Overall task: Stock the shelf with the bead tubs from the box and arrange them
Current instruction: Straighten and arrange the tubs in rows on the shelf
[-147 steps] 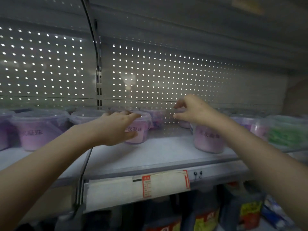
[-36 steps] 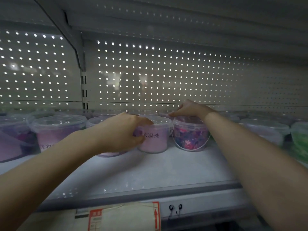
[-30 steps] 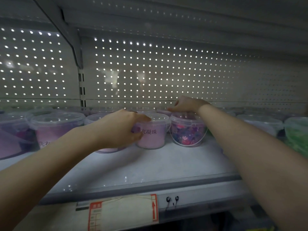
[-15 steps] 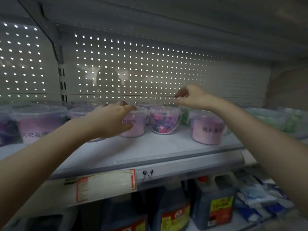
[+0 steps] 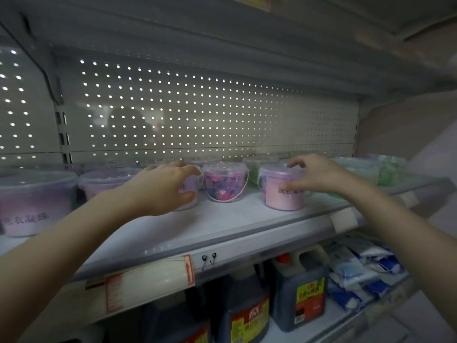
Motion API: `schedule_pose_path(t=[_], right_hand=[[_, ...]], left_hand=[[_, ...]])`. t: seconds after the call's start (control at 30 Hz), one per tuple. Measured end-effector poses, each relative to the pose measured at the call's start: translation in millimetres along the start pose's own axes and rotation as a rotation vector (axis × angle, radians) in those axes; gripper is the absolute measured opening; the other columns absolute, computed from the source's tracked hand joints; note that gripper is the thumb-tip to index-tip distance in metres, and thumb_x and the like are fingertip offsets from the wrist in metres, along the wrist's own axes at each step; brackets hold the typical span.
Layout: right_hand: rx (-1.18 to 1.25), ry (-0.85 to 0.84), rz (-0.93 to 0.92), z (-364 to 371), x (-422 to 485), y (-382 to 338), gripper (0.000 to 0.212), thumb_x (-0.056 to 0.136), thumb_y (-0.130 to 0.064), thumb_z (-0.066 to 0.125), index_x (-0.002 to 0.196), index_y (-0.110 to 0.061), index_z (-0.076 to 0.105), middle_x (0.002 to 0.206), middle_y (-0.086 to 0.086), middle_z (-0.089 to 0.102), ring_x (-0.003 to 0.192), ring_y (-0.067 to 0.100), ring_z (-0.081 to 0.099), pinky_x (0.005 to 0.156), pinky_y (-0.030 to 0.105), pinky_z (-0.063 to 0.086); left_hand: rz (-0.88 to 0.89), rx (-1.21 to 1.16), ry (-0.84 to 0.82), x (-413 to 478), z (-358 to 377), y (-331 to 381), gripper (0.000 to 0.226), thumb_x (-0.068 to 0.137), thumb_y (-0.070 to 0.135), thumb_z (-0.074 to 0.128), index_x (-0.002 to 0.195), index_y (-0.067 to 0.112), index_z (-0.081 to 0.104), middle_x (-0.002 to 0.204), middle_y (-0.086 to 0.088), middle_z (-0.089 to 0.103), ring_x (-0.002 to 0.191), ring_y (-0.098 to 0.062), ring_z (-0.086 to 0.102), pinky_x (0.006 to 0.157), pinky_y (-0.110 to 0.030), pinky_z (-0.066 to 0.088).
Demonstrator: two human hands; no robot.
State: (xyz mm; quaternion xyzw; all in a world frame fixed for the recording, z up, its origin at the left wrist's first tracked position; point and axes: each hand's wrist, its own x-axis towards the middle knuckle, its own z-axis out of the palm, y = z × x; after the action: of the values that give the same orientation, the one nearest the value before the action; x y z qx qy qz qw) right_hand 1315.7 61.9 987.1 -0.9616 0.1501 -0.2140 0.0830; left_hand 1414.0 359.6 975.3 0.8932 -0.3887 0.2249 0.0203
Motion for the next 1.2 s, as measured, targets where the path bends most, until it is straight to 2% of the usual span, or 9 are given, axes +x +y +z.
schedule_pose_path(t=[0.1,0.2,0.37,0.6,0.77,0.9,1.07,1.13,1.2], right_hand=[[0.053,0.049,0.041,9.7,1.6,-2.9,0.061,0.07,-0.048,0.078,0.123,-0.023,0.06,0.135,0.002,0.052,0.124,0.022,0.048,0.1,0.034,0.039],[0.074,0.058,0.058,14.7,1.8,-11.7,0.065,0.071,-0.046,0.078,0.126,-0.019,0.058,0.136,0.001,0.052,0.124,0.021,0.049,0.1,0.034,0.039],[0.102,0.097,0.025,19.2,-5.7,-28.1,0.07,0.066,-0.05,0.08,0.125,-0.017,0.061,0.134,-0.001,0.057,0.123,0.019,0.051,0.097,0.031,0.039],[0.125,0.093,-0.028,13.2,-25.1,-37.6,0.067,0.068,-0.049,0.079,0.124,-0.018,0.062,0.135,-0.002,0.056,0.127,0.017,0.048,0.101,0.032,0.037],[0.157,0.111,-0.086,13.9,-37.1,-43.8,0.061,0.07,-0.05,0.077,0.123,-0.023,0.063,0.134,-0.005,0.056,0.127,0.015,0.048,0.099,0.031,0.037],[0.284,0.107,-0.153,20.9,-41.0,-47.1,0.055,0.07,-0.047,0.077,0.12,-0.029,0.064,0.13,-0.009,0.058,0.123,0.01,0.049,0.093,0.026,0.038],[0.329,0.114,-0.271,32.1,-35.0,-46.9,0.059,0.07,-0.054,0.073,0.123,-0.031,0.061,0.13,-0.011,0.057,0.12,0.008,0.049,0.099,0.032,0.042],[0.39,0.054,-0.291,29.6,-34.5,-39.0,0.065,0.065,-0.062,0.068,0.124,-0.036,0.058,0.125,-0.014,0.057,0.117,0.007,0.051,0.094,0.028,0.043],[0.449,0.033,-0.293,21.5,-32.4,-24.8,0.069,0.059,-0.071,0.058,0.122,-0.043,0.055,0.114,-0.016,0.059,0.105,0.009,0.058,0.086,0.028,0.047]], left_hand=[[0.01,-0.011,0.018,-4.6,-2.0,-3.8,0.049,0.091,0.042,0.048,0.138,0.035,0.034,0.142,0.007,0.038,0.124,-0.019,0.045,0.1,-0.035,0.033],[0.018,-0.027,0.02,-10.3,-3.3,-6.7,0.048,0.091,0.042,0.048,0.137,0.035,0.035,0.141,0.008,0.038,0.123,-0.019,0.046,0.097,-0.034,0.034],[0.018,-0.08,0.016,-15.5,-5.3,-12.5,0.047,0.091,0.039,0.049,0.136,0.035,0.036,0.141,0.008,0.039,0.12,-0.019,0.048,0.094,-0.033,0.036],[0.036,-0.108,0.009,-17.6,-8.2,-9.5,0.047,0.091,0.04,0.049,0.136,0.035,0.037,0.14,0.007,0.04,0.12,-0.019,0.048,0.093,-0.034,0.038],[0.045,-0.102,0.01,-15.1,-9.4,-1.4,0.047,0.092,0.039,0.048,0.137,0.033,0.037,0.143,0.007,0.038,0.121,-0.019,0.047,0.091,-0.032,0.037],[0.052,-0.117,0.006,-8.3,-6.4,7.8,0.046,0.092,0.038,0.048,0.136,0.033,0.038,0.142,0.006,0.039,0.12,-0.019,0.048,0.095,-0.035,0.037],[0.031,-0.141,0.083,11.1,-7.0,23.0,0.037,0.096,0.032,0.041,0.133,0.029,0.042,0.136,0.002,0.049,0.119,-0.023,0.05,0.093,-0.037,0.04],[0.026,-0.161,0.111,17.2,-7.1,31.2,0.034,0.098,0.032,0.038,0.131,0.029,0.044,0.131,0.002,0.052,0.115,-0.022,0.051,0.087,-0.036,0.039],[0.034,-0.188,0.117,22.3,-5.8,39.7,0.032,0.098,0.035,0.037,0.128,0.029,0.047,0.128,0.003,0.055,0.112,-0.022,0.053,0.087,-0.036,0.041]])
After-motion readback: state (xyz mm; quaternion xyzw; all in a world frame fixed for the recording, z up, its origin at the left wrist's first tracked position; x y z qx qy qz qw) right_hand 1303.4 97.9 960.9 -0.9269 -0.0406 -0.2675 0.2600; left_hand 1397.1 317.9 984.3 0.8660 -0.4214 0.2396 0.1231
